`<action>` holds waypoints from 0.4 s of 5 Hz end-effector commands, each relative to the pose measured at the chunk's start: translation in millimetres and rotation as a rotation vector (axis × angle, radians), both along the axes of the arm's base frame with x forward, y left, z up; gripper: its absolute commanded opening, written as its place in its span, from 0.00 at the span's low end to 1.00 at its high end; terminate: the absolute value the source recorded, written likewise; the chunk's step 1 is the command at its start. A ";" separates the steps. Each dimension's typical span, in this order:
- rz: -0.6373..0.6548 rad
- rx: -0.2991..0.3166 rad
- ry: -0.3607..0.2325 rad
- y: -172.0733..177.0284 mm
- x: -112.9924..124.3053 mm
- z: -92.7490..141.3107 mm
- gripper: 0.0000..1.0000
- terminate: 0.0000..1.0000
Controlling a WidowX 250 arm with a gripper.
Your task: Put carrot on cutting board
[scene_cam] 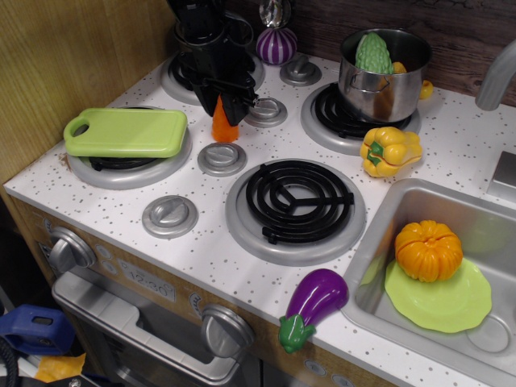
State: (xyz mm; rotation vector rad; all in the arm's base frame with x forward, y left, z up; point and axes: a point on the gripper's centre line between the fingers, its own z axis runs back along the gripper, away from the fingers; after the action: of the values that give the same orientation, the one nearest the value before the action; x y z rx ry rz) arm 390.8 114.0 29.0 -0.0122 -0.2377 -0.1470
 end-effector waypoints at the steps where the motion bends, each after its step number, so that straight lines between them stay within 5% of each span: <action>1: 0.004 0.014 0.020 -0.1 9.2 66.6 0.00 0.00; 2: 0.017 0.024 0.067 -1.8 4.0 90.4 0.00 0.00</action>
State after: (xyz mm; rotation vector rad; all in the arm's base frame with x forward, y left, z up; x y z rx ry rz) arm 385.2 114.8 88.7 0.0080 -0.0775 -0.1327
